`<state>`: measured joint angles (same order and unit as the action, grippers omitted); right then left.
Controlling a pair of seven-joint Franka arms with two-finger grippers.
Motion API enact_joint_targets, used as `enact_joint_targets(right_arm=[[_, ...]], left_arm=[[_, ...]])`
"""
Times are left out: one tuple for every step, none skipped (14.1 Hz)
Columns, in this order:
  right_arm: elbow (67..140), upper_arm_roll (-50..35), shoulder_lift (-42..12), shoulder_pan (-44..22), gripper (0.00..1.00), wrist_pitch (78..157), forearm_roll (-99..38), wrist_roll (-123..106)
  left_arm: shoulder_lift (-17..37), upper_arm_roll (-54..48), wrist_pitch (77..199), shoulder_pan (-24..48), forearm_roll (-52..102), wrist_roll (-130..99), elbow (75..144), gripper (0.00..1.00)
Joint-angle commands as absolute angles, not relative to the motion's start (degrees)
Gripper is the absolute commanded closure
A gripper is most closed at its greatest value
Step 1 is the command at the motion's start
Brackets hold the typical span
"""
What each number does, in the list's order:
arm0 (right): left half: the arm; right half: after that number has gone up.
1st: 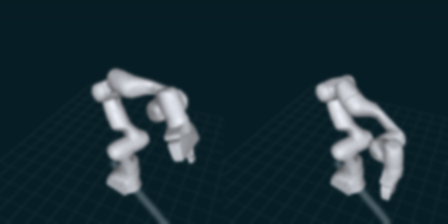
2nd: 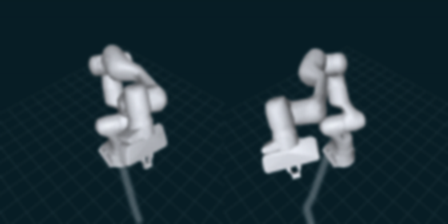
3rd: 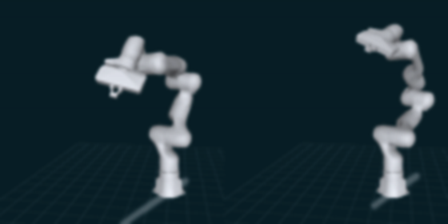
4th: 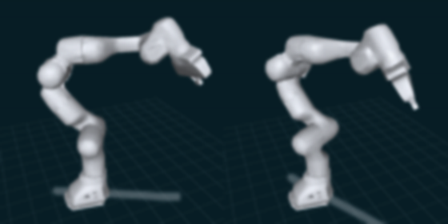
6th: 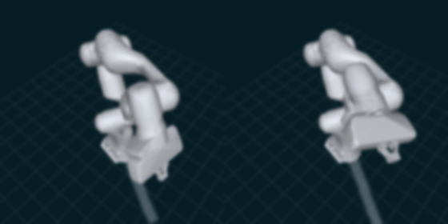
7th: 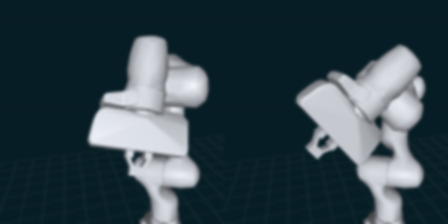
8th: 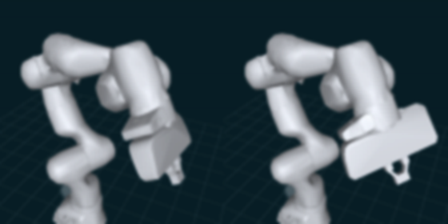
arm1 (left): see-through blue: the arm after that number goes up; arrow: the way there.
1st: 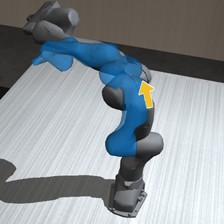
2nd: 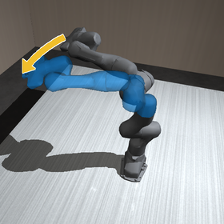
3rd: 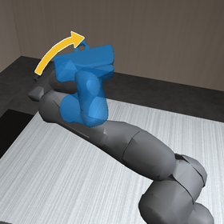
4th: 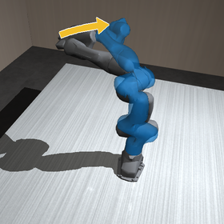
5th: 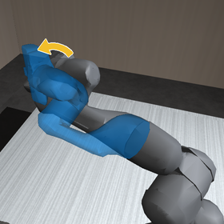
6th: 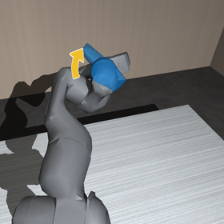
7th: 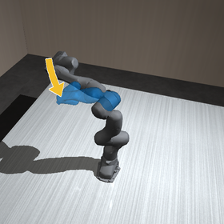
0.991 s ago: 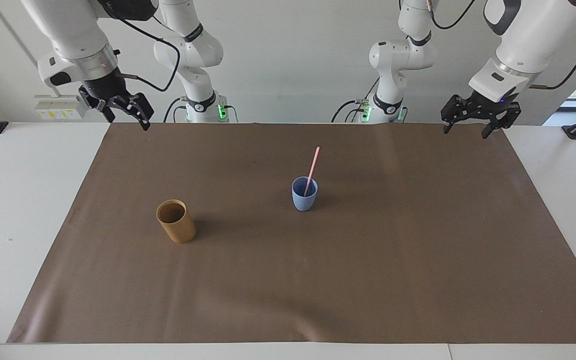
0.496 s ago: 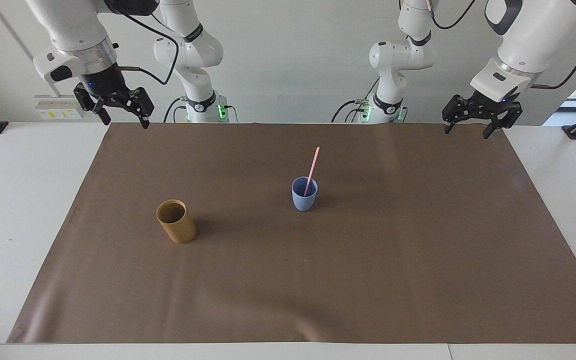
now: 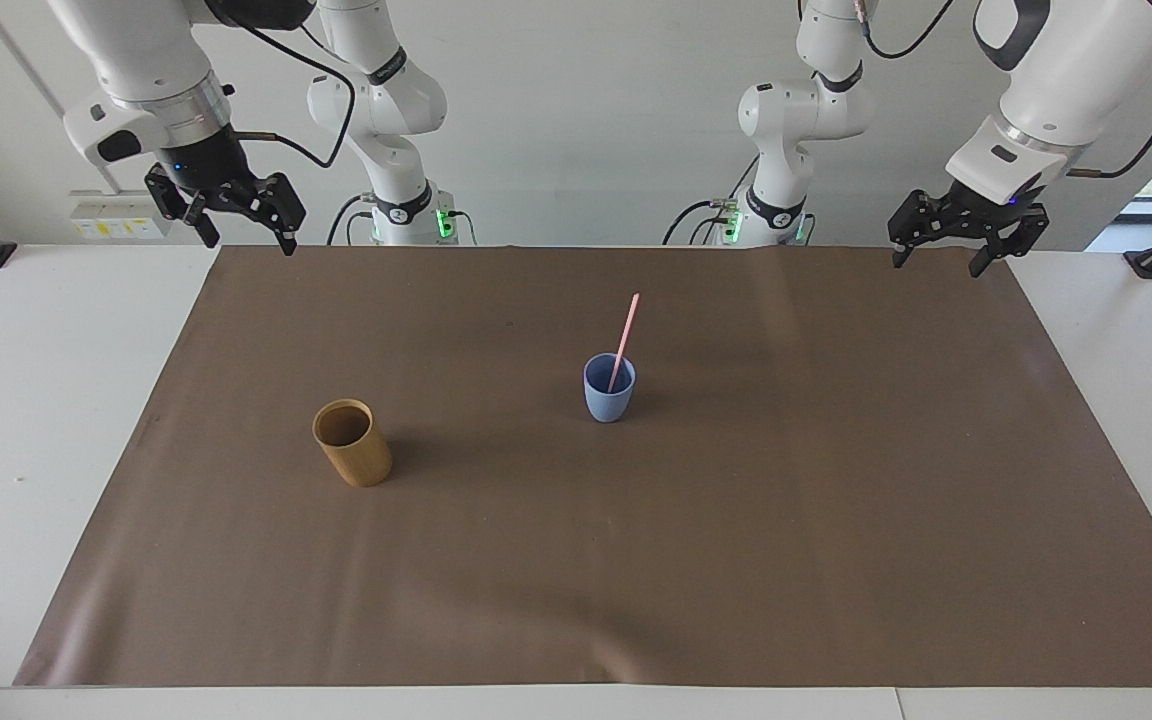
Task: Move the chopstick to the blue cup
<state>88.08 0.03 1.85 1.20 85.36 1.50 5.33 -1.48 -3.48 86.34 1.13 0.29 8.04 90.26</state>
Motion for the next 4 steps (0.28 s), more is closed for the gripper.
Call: enact_joint_targets(right_arm=[[87.27, -0.61, 1.84, 1.93, 0.00, 84.20, 1.15, 4.22], [87.36, -0.62, 1.85, 1.93, 0.00, 84.46, 0.27, 4.22], [87.36, -0.53, 1.85, 2.02, 0.00, 84.55, -0.78, 4.22], [87.62, -0.44, 2.02, 1.85, 0.00, 84.38, -0.36, 3.78]], left_arm=[[-2.55, -3.87, 87.10, 0.62, -0.35, 7.56, 91.23, 0.00], [-2.55, -3.87, 87.10, 0.62, -0.35, 7.56, 91.23, 0.00], [-2.55, -3.87, 87.10, 0.70, -0.35, 7.56, 91.23, 0.00], [-2.55, -3.87, 87.10, 0.79, -0.35, 7.47, 91.23, 0.00]])
